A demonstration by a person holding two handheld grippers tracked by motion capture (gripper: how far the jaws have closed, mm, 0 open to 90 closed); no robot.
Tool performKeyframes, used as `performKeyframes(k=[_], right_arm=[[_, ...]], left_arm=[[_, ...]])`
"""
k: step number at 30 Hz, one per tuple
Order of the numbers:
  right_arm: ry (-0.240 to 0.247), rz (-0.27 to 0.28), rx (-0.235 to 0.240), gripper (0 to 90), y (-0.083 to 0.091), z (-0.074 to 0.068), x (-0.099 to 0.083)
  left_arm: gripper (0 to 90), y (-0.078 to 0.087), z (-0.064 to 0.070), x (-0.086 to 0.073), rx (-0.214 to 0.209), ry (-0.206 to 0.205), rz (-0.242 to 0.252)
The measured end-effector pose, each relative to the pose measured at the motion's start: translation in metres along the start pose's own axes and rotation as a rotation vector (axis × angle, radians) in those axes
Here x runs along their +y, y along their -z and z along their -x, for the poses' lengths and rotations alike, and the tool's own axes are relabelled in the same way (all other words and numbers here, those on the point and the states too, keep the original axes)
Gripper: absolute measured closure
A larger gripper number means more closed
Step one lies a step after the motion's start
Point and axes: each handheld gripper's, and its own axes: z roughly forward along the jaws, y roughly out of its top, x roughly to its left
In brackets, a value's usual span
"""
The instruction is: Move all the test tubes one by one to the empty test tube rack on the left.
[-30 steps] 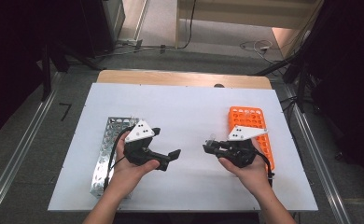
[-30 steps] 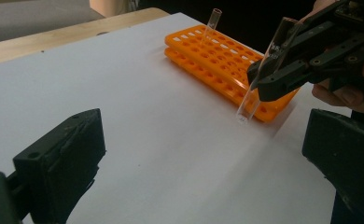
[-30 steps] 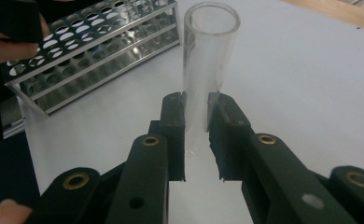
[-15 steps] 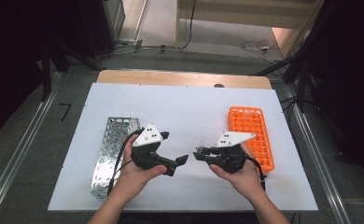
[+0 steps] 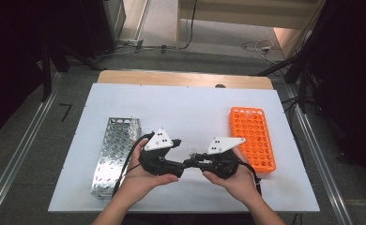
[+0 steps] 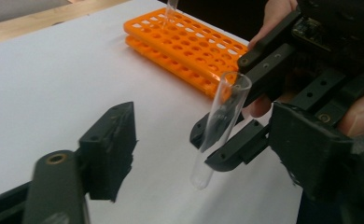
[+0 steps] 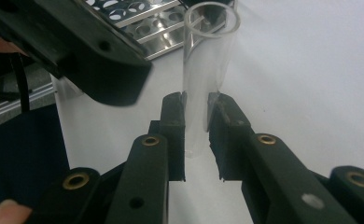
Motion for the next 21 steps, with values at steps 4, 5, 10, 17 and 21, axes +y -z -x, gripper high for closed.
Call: performKeyframes(k=[4,5,10,17,21], right_arm=[[0.010,-0.009,0.007,73.9,-0.0031,-0.0042,0.0007],[0.014,-0.010,0.011,73.9,-0.0038,-0.0052,0.0010],[0.029,-0.018,0.015,73.9,-0.0063,-0.0085,0.0016],[0.031,-0.023,0.019,74.0,-0.0066,-0.0091,0.0016],[0.029,-0.026,0.019,73.9,-0.0065,-0.0084,0.0014]], left_arm=[[38.1,-0.0009,0.0032,0.0001,-0.007,-0.016,0.001],[41.1,-0.0008,0.0037,0.0002,-0.009,-0.022,0.001],[56.6,-0.0011,0.0055,-0.0004,-0.022,-0.048,-0.003],[68.9,0.0000,0.0061,-0.0004,-0.031,-0.055,0.000],[71.1,-0.0003,0.0068,-0.0006,-0.026,-0.070,-0.010]])
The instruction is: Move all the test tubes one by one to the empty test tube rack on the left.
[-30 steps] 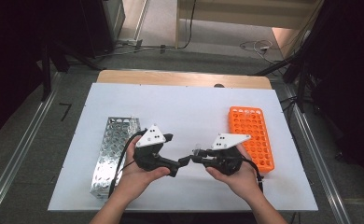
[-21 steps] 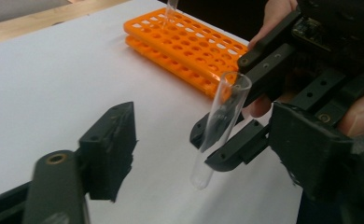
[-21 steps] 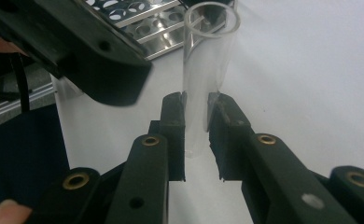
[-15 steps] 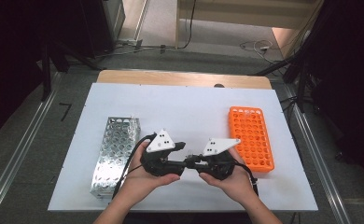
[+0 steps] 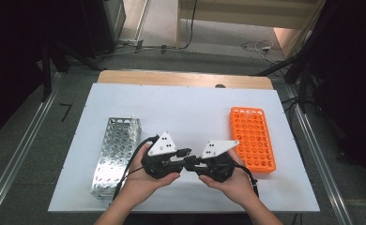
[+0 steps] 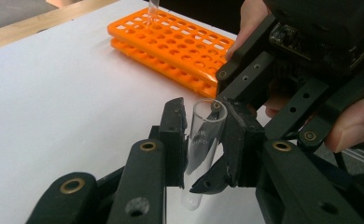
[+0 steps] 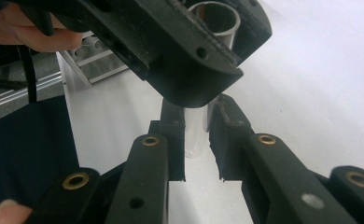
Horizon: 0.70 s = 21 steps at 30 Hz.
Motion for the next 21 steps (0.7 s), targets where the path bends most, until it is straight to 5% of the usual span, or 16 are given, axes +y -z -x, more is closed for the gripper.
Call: performKeyframes(k=[21], right_arm=[[0.001,0.012,0.022,67.8,0.0005,0.0004,-0.0004]], left_arm=[[74.8,0.0042,-0.0031,-0.0001,-0.009,-0.010,0.008]])
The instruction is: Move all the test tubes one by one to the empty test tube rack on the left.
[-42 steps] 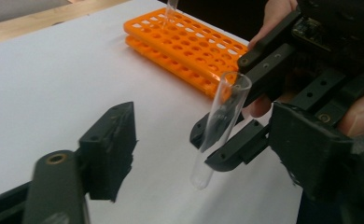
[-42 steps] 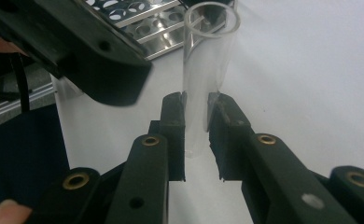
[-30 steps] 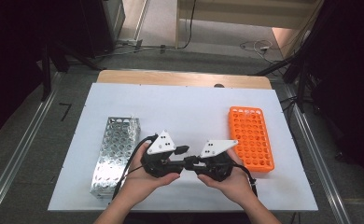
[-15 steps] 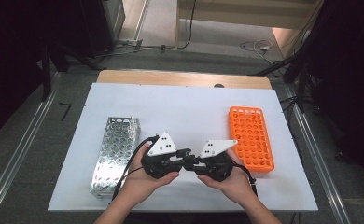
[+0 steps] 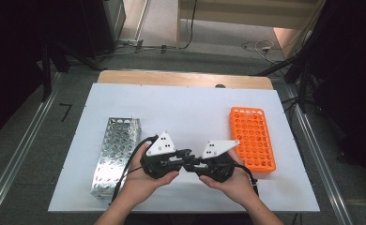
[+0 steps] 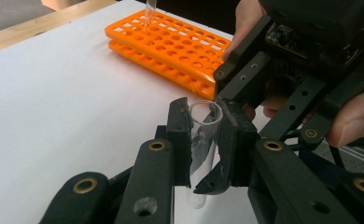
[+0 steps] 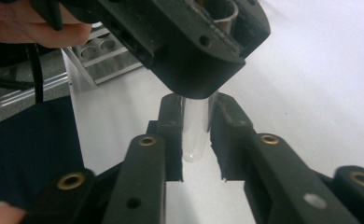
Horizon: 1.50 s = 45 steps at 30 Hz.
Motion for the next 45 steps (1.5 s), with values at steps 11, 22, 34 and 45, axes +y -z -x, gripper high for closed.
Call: performKeyframes(k=[11,22,34,45], right_arm=[[-0.037,0.060,-0.019,44.4,0.012,0.011,-0.001],[-0.122,0.131,-0.093,6.9,0.035,0.036,-0.007],[-0.162,0.170,-0.134,0.0,0.053,0.055,-0.016],[-0.170,0.163,-0.170,0.0,0.056,0.061,-0.020]], left_arm=[[74.8,0.018,-0.016,0.000,0.050,0.024,0.032],[74.8,0.048,-0.039,-0.001,0.128,0.056,0.069],[74.8,0.086,-0.065,-0.007,0.242,0.103,0.119],[74.8,0.101,-0.079,-0.015,0.311,0.129,0.122]])
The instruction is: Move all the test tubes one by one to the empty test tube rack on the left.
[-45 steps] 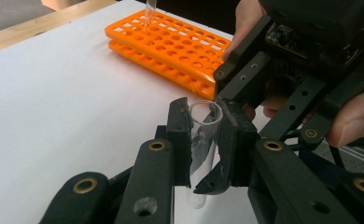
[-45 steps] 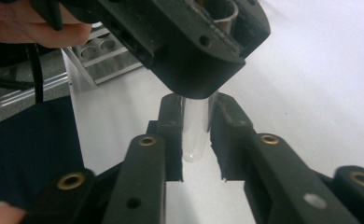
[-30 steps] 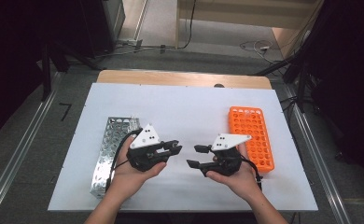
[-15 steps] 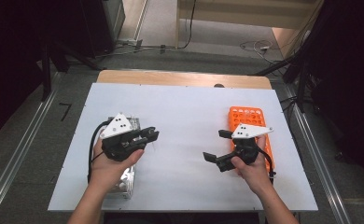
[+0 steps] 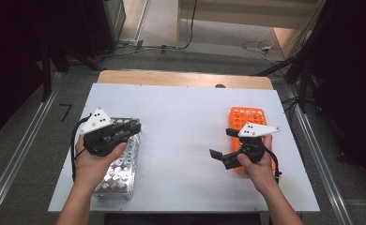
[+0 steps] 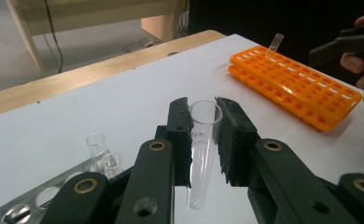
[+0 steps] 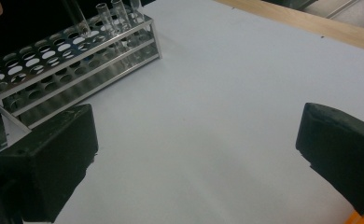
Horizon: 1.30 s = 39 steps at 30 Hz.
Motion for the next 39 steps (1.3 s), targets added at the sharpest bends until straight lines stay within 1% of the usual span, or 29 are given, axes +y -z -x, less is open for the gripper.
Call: performKeyframes(k=[6,9,11,15,17,19,21,23,25,28,36,39], right_arm=[[-0.009,0.009,-0.014,0.0,0.003,0.005,-0.001],[-0.014,0.012,-0.019,0.0,0.006,0.007,-0.001],[-0.014,0.014,-0.025,0.0,0.006,0.009,-0.001],[-0.017,0.016,-0.027,0.0,0.009,0.011,-0.001],[-0.022,0.019,-0.031,0.0,0.010,0.012,-0.001],[-0.022,0.020,-0.033,0.0,0.011,0.013,-0.001],[-0.025,0.024,-0.035,0.0,0.012,0.014,-0.001],[-0.029,0.025,-0.036,0.0,0.013,0.015,-0.002],[-0.028,0.027,-0.038,0.0,0.014,0.015,-0.002],[-0.027,0.027,-0.041,0.0,0.014,0.015,-0.001],[-0.033,0.028,-0.051,0.0,0.016,0.018,-0.002],[-0.036,0.028,-0.057,0.0,0.017,0.019,-0.002]], left_arm=[[74.8,0.002,-0.009,-0.004,0.020,0.018,-0.001],[74.8,0.004,-0.013,-0.006,0.040,0.022,-0.003],[74.8,0.004,-0.015,-0.008,0.051,0.025,-0.003],[74.8,0.001,-0.018,-0.012,0.060,0.031,-0.013],[74.8,0.000,-0.019,-0.013,0.074,0.025,-0.021],[74.8,-0.001,-0.020,-0.015,0.080,0.025,-0.024],[74.8,-0.002,-0.021,-0.016,0.097,0.019,-0.035],[74.8,-0.003,-0.021,-0.018,0.094,0.020,-0.038],[74.8,-0.005,-0.021,-0.019,0.105,0.015,-0.044],[74.8,-0.007,-0.022,-0.021,0.107,0.016,-0.052],[74.7,-0.015,-0.021,-0.027,0.103,0.005,-0.082],[74.6,-0.018,-0.022,-0.030,0.101,0.008,-0.097]])
